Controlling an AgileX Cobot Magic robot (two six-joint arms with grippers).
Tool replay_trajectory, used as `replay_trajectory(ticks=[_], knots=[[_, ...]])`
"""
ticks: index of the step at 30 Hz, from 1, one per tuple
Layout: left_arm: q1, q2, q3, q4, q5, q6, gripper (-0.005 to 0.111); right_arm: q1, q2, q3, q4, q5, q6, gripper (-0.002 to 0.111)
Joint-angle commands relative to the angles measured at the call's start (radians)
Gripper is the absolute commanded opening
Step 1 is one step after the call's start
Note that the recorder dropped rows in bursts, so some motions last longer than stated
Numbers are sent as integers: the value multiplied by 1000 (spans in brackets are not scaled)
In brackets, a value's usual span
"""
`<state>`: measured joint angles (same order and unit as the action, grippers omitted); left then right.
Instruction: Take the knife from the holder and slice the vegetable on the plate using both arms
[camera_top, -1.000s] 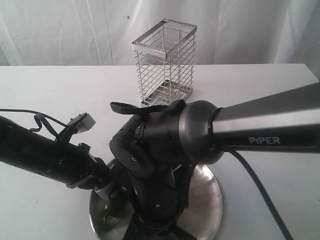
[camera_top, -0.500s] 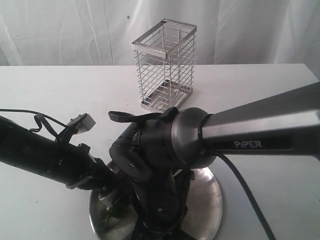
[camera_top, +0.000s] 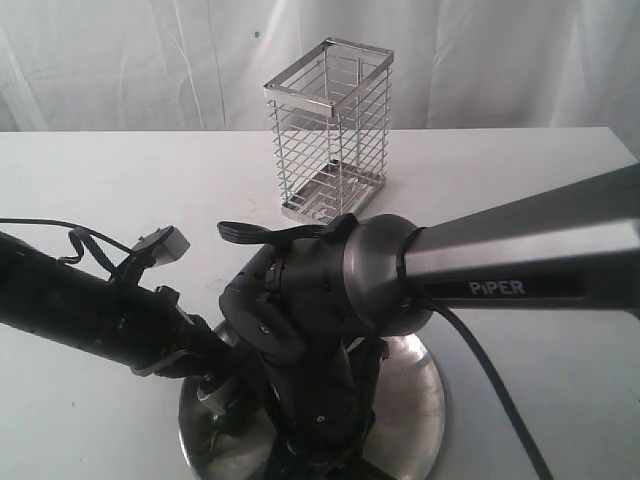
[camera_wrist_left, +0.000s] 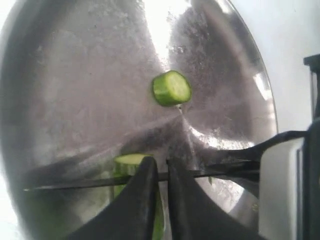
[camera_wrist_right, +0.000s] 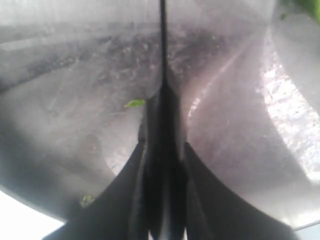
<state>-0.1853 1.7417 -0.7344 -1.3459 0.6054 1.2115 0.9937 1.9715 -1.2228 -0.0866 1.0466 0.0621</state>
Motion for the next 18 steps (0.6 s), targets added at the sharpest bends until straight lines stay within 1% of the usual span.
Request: replay_trajectory(ticks=[1,7,10,11,15,18], knots=[[4,-7,1,-28,-11,0,16,-8,-4,-3,-3,1,-13,0],[2,-7,1,-51,-30,27,16,-8,-4,-3,-3,1,-13,0],[-18,4,5,-51,-127,44,16,-8,-4,-3,-3,1,-13,0],[-30,19,6,-51,-148,44,16,-8,-4,-3,-3,1,-13,0],[-58,123,6,-43,-150,45,16,-8,-4,-3,-3,10,-13,0],[-58,174,6,-43,-152,47,16,-8,-4,-3,-3,23,-13,0]])
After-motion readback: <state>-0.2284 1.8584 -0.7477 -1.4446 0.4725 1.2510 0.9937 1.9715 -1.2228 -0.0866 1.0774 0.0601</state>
